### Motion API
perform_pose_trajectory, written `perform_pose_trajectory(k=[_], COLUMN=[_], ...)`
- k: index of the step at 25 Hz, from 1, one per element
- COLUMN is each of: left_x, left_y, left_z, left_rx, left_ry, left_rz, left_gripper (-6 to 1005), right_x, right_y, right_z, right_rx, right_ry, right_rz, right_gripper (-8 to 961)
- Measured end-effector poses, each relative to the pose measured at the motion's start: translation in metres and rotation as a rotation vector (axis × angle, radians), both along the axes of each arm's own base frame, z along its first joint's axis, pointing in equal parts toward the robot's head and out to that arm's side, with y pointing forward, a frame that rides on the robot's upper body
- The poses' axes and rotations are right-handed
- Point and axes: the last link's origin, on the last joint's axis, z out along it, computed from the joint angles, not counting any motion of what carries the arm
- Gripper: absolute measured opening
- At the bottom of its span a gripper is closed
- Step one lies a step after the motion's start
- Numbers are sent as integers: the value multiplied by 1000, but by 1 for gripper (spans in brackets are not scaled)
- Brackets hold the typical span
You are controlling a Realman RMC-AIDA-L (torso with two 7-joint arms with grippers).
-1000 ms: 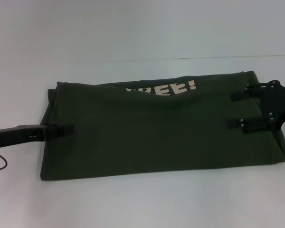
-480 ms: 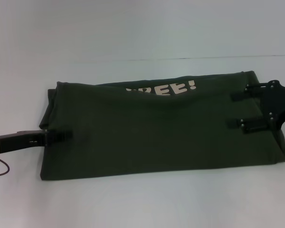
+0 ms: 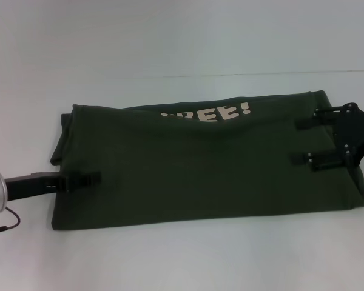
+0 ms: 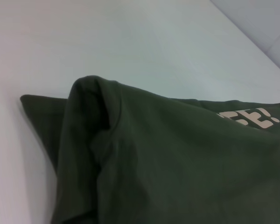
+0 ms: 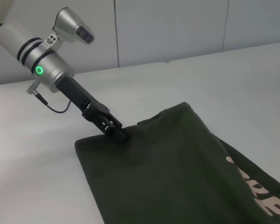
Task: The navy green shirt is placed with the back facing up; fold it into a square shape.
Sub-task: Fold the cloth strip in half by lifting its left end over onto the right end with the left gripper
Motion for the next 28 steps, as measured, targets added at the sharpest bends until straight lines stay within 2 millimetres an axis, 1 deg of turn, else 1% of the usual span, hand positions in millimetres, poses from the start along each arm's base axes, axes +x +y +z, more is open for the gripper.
perform_pose_trajectory(k=[2,7,8,9,13,17,22,28], left_x=[2,8,8,4,-2,-8,-12,-11], left_y=[0,-2,-2,-3,-3,-2,-3,-3], left_z=[0,13,13,23,30,30,24,18], left_rx=[-2,40,40,86,124,137,135,124], left_ry=[-7,-61,-61,-76,-75,-48,-22,-17], left_rz=[-12,-62,-62,-57,-33,-13,-11,-21], left_gripper=[655,655,655,654,654,654,655,655], right_x=[0,-1,-1,-1,-1,-1,-1,-1], right_y=[0,1,1,1,1,1,1,2], right_z=[0,-1,-1,-1,-2,-2,-2,-2], right_rx=[-1,-5,-6,-6,-7,-7,-4,-1], right_ry=[-2,-10,-10,-10,-8,-8,-9,-9], right_rz=[0,3,3,3,3,3,2,-2], right_gripper=[825,826,826,826,826,826,826,826])
